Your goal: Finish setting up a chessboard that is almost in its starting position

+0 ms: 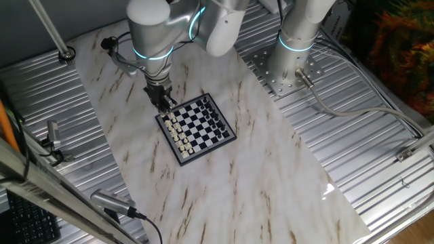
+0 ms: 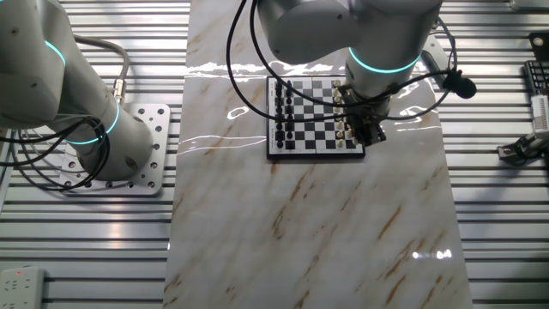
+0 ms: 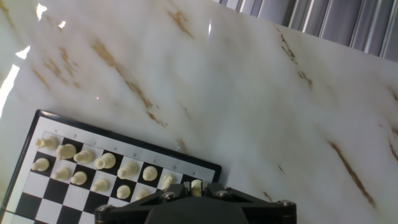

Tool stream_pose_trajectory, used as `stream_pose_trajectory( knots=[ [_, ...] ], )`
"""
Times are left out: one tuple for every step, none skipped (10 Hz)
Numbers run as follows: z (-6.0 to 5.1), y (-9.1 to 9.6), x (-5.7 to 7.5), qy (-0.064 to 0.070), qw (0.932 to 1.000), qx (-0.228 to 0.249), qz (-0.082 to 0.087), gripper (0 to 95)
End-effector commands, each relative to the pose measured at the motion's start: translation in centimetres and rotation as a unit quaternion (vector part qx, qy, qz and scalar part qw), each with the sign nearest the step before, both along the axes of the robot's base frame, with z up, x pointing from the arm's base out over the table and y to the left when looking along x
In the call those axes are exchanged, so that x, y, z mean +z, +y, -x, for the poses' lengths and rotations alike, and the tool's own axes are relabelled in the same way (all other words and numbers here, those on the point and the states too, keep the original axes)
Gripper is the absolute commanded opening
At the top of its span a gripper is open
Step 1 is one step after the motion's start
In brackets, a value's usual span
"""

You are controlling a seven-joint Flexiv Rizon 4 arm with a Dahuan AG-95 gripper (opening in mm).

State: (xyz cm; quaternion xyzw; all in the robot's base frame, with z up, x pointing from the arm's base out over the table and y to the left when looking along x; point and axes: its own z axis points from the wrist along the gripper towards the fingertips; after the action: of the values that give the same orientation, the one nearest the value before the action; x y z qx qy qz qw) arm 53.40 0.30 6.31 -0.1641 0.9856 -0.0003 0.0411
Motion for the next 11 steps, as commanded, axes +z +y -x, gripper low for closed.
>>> stream_pose_trajectory(
  knots=[
    [-0.03, 0.06, -0.17, -0.002, 1.0, -0.001, -0.001, 0.0],
    [-0.03, 0.06, -0.27, -0.002, 1.0, -0.001, -0.001, 0.0],
    [0.04, 0.06, -0.46, -0.003, 1.0, -0.001, -0.001, 0.0],
    [0.05, 0.07, -0.56, -0.003, 1.0, -0.002, -0.002, 0.0],
    [0.06, 0.07, -0.6, -0.003, 1.0, -0.002, -0.002, 0.0],
    [0.06, 0.08, -0.63, -0.004, 1.0, -0.002, -0.002, 0.0],
    [0.08, 0.09, -0.67, -0.004, 1.0, -0.004, -0.003, 0.0],
    [0.09, 0.12, -0.68, -0.004, 1.0, -0.004, -0.004, 0.0],
    [0.1, 0.15, -0.7, -0.004, 1.0, -0.005, -0.004, 0.0],
    [0.12, 0.18, -0.76, -0.004, 1.0, -0.006, -0.005, 0.0],
    [0.13, 0.22, -0.79, -0.004, 1.0, -0.006, -0.005, 0.0]
  ],
)
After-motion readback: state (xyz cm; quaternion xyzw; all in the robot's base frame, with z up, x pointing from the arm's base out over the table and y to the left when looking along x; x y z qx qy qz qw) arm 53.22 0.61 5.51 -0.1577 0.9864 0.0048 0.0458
